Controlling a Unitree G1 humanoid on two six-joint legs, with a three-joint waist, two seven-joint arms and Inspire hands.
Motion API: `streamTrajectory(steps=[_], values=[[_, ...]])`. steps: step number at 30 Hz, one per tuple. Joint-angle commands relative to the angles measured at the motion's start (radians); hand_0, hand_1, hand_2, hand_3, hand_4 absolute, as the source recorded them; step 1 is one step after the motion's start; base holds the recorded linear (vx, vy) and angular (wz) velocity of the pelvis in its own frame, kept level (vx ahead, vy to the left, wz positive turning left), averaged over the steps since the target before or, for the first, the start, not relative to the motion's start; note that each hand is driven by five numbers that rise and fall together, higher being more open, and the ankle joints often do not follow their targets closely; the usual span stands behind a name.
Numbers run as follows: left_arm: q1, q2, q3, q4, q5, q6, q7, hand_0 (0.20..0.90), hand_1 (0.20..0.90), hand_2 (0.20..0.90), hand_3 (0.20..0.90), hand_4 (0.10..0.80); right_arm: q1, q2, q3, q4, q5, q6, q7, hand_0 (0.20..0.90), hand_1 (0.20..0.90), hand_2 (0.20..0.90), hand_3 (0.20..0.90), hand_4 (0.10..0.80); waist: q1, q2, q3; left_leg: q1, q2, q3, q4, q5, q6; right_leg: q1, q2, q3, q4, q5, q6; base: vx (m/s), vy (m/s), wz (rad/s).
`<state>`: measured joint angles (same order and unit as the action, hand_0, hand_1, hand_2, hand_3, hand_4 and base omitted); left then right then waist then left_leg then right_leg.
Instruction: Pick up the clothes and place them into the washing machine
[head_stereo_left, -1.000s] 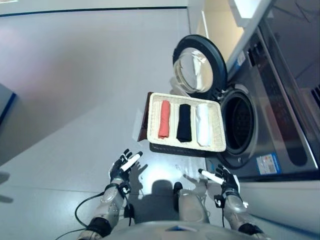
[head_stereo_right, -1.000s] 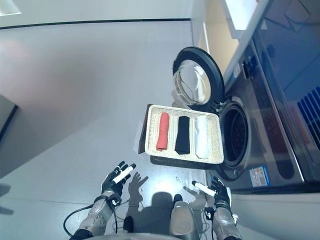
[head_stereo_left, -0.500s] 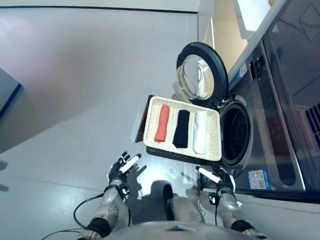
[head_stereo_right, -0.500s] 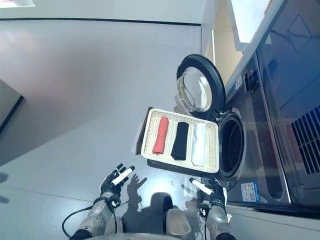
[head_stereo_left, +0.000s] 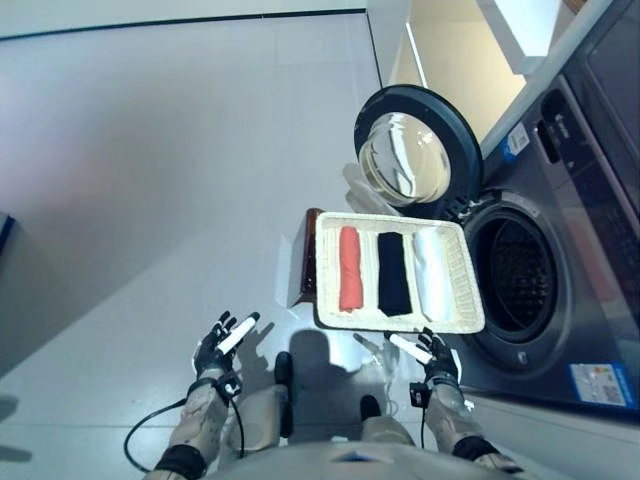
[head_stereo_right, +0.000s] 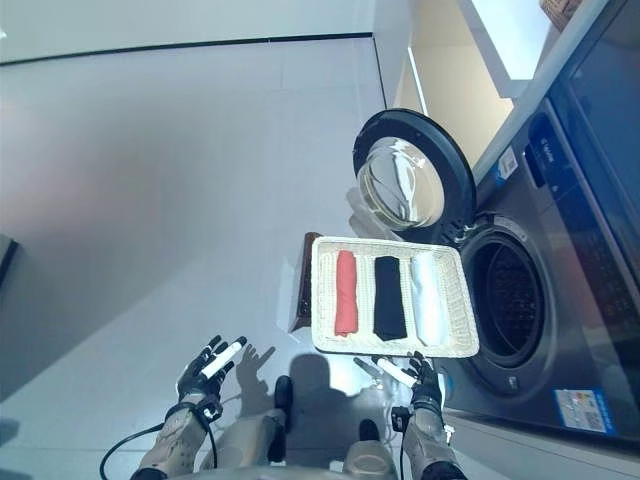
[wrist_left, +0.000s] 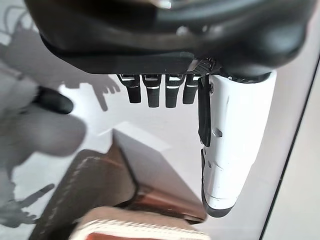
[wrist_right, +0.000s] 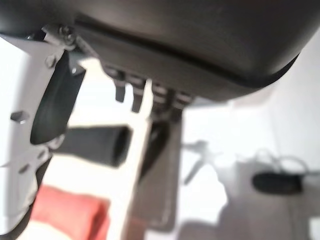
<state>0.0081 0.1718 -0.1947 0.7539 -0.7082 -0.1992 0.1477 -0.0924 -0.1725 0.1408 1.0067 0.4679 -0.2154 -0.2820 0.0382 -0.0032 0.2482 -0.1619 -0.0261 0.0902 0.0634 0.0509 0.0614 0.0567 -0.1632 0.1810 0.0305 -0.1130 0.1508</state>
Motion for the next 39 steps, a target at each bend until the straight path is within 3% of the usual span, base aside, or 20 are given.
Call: streamTrajectory(steps=[1,5,7,8,13,19,23,27,29,32,35,38,39], values=[[0.002,-0.001,0.001,-0.071,0.004,-0.072,-0.001,0.9,0.9,0.9,0.9,0.8,-0.032,-0.062,0.003,-0.065,-0.029,-0.056,-0.011,0.9,0.9,0.9,0.9,0.8,-0.005,-0.018,-0.105,-0.145,0.056,-0.011,0.014,0.099,-0.074,0.076,0.014,0.015,0.101,0.11,0.011,0.173,0.15,-0.31],[-0.016,0.007,-0.008,-0.085,0.01,-0.071,0.007,0.9,0.9,0.9,0.9,0.8,-0.042,-0.058,-0.003,-0.07,-0.023,-0.048,-0.009,0.9,0.9,0.9,0.9,0.8,-0.012,-0.023,-0.121,-0.107,0.017,0.009,0.021,0.04,-0.044,0.04,-0.034,-0.008,0.194,0.26,0.042,0.168,0.151,-0.22],[-0.017,0.006,-0.01,-0.093,0.006,-0.069,0.01,0.9,0.9,0.9,0.9,0.8,-0.05,-0.06,0.004,-0.082,-0.03,-0.045,-0.01,0.9,0.9,0.9,0.9,0.8,-0.018,-0.015,-0.113,-0.077,0.002,0.008,0.024,0.011,-0.027,0.0,-0.046,-0.026,0.272,0.333,0.033,0.158,0.178,-0.12],[-0.016,0.007,-0.003,-0.101,-0.005,-0.067,0.009,0.9,0.9,0.9,0.9,0.8,-0.06,-0.06,0.008,-0.098,-0.031,-0.045,-0.012,0.9,0.9,0.9,0.9,0.8,-0.025,-0.005,-0.095,-0.054,-0.004,0.001,0.036,-0.011,-0.009,-0.039,-0.053,-0.046,0.341,0.379,0.014,0.156,0.182,-0.03],[0.01,0.021,0.003,-0.129,-0.005,-0.056,0.003,0.9,0.9,0.9,0.9,0.8,-0.061,-0.068,0.015,-0.142,-0.041,-0.035,-0.01,0.9,0.9,0.9,0.9,0.8,-0.035,0.01,-0.048,-0.041,-0.002,-0.018,0.057,-0.04,0.007,-0.115,-0.083,-0.093,0.396,0.409,0.009,0.091,0.067,-0.01],[-0.007,0.025,0.01,-0.117,-0.018,-0.065,0.01,0.9,0.9,0.9,0.9,0.8,-0.096,-0.08,0.013,-0.16,-0.045,-0.036,-0.027,0.9,0.9,0.9,0.9,0.8,-0.057,0.005,-0.005,-0.054,0.019,-0.034,0.061,-0.09,-0.038,-0.241,-0.152,-0.186,0.125,0.28,0.029,0.113,-0.083,-0.06],[-0.032,0.018,0.017,-0.084,-0.023,-0.068,0.017,0.9,0.9,0.9,0.9,0.8,-0.12,-0.077,0.015,-0.15,-0.047,-0.035,-0.036,0.9,0.9,0.9,0.9,0.8,-0.079,-0.003,0.025,-0.013,0.028,-0.065,0.066,-0.138,-0.063,-0.3,-0.177,-0.199,0.002,0.311,0.049,0.204,-0.133,0.11],[-0.054,0.011,0.017,-0.074,-0.028,-0.074,0.033,0.9,0.9,0.9,0.9,0.8,-0.128,-0.082,0.014,-0.162,-0.06,-0.029,-0.045,0.9,0.9,0.9,0.9,0.8,-0.112,-0.008,0.049,0.063,0.051,-0.111,0.056,-0.179,-0.099,-0.369,-0.201,-0.157,-0.049,0.391,0.085,0.292,-0.187,0.49],[-0.061,0.011,0.013,-0.07,-0.026,-0.078,0.035,0.9,0.9,0.9,0.9,0.8,-0.123,-0.087,0.01,-0.173,-0.064,-0.032,-0.048,0.9,0.9,0.9,0.9,0.8,-0.133,-0.014,0.058,0.12,0.081,-0.151,0.025,-0.192,-0.118,-0.412,-0.18,-0.113,-0.031,0.4,0.1,0.357,-0.283,0.63],[-0.06,0.005,0.011,-0.076,-0.028,-0.076,0.033,0.9,0.9,0.9,0.9,0.8,-0.103,-0.082,0.003,-0.17,-0.065,-0.034,-0.045,0.9,0.9,0.9,0.9,0.8,-0.122,-0.021,0.057,0.14,0.107,-0.167,0.012,-0.186,-0.137,-0.403,-0.167,-0.198,0.01,0.361,0.096,0.113,-0.18,-0.16],[-0.09,-0.018,-0.005,-0.068,-0.044,-0.082,0.037,0.9,0.9,0.9,0.9,0.8,-0.119,-0.106,0.017,-0.158,-0.067,-0.042,-0.049,0.9,0.9,0.9,0.9,0.8,-0.139,-0.009,0.06,0.132,0.146,-0.179,0.009,-0.15,-0.159,-0.402,-0.139,-0.203,0.048,0.336,0.078,0.081,-0.225,0.26],[-0.125,-0.034,-0.039,-0.058,-0.024,-0.077,0.032,0.9,0.9,0.9,0.9,0.8,-0.119,-0.124,-0.008,-0.145,-0.044,-0.06,-0.067,0.9,0.9,0.9,0.9,0.8,-0.157,0.013,0.059,0.114,0.175,-0.145,-0.022,-0.11,-0.173,-0.393,-0.142,-0.232,0.052,0.309,0.067,0.046,-0.15,0.4],[-0.142,-0.037,-0.066,-0.055,-0.018,-0.076,0.027,0.9,0.9,0.9,0.9,0.8,-0.119,-0.129,-0.023,-0.133,-0.028,-0.067,-0.078,0.9,0.9,0.9,0.9,0.8,-0.171,0.029,0.059,0.106,0.189,-0.102,-0.043,-0.081,-0.178,-0.39,-0.152,-0.248,0.061,0.297,0.066,0.03,-0.021,0.47]])
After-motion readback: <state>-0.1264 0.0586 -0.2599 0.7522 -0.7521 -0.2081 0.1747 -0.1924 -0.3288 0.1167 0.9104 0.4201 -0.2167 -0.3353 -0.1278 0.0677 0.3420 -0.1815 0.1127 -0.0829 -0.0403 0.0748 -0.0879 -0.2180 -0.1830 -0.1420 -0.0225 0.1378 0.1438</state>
